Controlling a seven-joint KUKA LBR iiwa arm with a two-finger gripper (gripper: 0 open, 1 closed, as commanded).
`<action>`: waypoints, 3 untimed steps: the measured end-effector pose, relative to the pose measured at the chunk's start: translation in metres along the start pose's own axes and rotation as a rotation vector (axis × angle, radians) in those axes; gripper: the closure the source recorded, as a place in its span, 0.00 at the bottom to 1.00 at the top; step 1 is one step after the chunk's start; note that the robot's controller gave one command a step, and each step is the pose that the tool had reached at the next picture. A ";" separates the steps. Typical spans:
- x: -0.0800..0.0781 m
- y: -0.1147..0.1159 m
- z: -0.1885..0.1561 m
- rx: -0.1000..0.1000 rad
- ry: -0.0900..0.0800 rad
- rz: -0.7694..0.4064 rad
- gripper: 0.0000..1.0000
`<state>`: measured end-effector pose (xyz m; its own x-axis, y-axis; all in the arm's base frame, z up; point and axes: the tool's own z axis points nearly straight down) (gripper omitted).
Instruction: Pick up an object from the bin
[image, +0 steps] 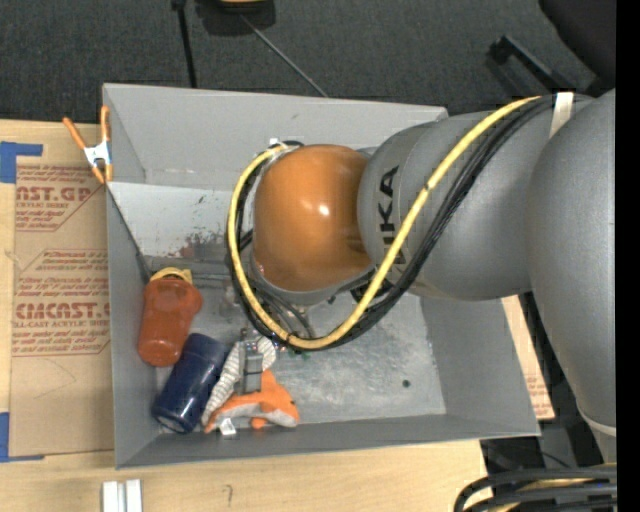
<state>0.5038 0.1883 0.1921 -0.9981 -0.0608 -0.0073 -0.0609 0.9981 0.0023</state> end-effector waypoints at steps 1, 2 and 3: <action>-0.005 -0.004 0.068 0.000 0.002 -0.055 0.00; -0.017 -0.032 0.101 0.001 0.009 -0.034 0.00; 0.001 -0.003 0.121 0.002 0.001 -0.015 1.00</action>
Offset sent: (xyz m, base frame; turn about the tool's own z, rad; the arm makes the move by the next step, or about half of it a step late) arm 0.0225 -0.0334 -0.1022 -0.0308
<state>0.5039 0.1856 0.0710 -0.9971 -0.0761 -0.0067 -0.0761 0.9971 0.0003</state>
